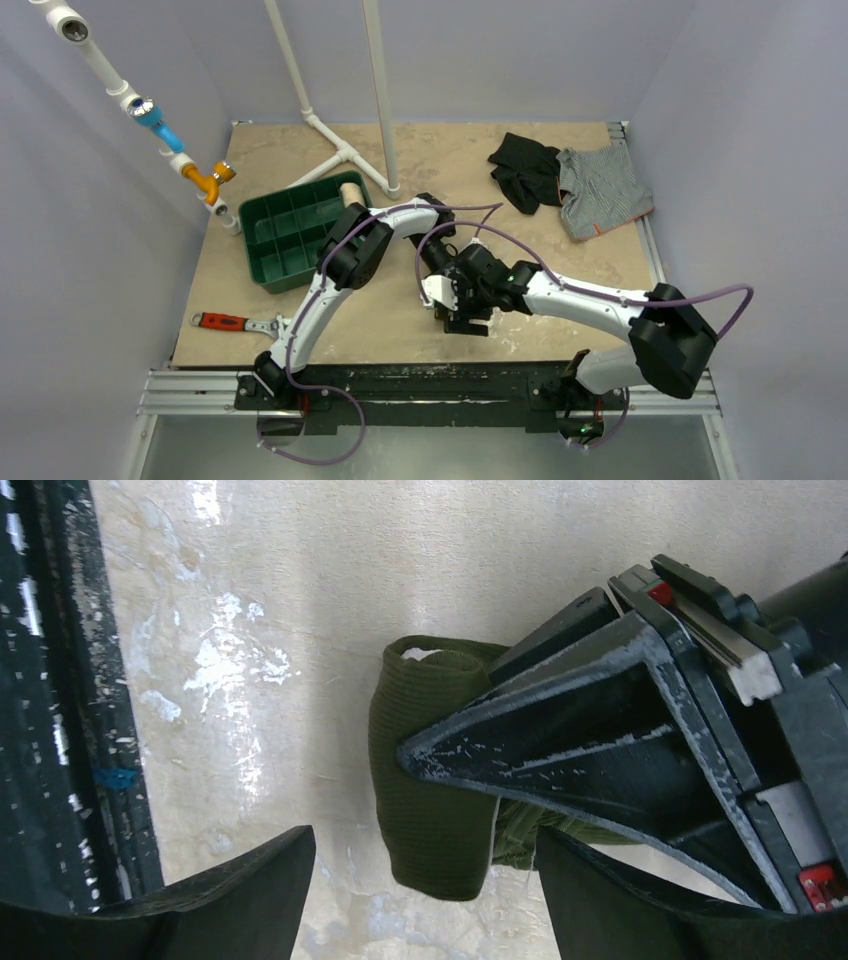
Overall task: Roll the underwear
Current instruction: Roll the underwear to the center of the board.
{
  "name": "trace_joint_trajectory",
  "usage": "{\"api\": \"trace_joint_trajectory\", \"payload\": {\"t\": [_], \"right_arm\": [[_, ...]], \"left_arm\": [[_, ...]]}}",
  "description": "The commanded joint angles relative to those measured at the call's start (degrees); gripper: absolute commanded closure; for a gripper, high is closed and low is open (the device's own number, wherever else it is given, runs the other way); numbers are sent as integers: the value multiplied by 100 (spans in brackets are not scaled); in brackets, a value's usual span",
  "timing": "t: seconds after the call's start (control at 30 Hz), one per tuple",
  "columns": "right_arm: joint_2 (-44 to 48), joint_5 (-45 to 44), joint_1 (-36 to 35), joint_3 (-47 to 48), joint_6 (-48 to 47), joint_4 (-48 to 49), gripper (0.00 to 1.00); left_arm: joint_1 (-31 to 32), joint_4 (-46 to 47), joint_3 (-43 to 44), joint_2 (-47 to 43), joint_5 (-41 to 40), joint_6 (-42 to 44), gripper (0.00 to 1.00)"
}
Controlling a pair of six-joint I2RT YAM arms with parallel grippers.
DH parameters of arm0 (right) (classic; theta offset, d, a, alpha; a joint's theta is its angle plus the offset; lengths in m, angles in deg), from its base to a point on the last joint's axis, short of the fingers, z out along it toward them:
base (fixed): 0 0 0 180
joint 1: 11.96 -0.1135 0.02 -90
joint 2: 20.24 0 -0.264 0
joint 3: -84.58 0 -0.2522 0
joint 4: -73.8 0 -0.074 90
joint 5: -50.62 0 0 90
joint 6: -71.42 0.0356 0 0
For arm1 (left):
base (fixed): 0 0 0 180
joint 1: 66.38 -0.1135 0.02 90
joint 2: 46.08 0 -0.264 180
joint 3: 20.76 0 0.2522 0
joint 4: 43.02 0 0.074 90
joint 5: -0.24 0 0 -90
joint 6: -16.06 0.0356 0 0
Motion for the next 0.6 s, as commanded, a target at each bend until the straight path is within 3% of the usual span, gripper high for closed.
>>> {"api": "trace_joint_trajectory", "payload": {"t": [0.0,0.2,0.47,0.57], "right_arm": [[-220,-356,-156,-7,-221,391,21],[-606,-317,-177,14,-297,490,31],[-985,-125,-178,81,-359,326,72],[-1045,-25,-179,105,-381,157,87]], "left_arm": [[-43,180,111,227,-456,321,100],[-39,147,131,239,-419,338,100],[-41,109,166,257,-409,332,100],[-45,100,175,244,-448,321,95]]}}
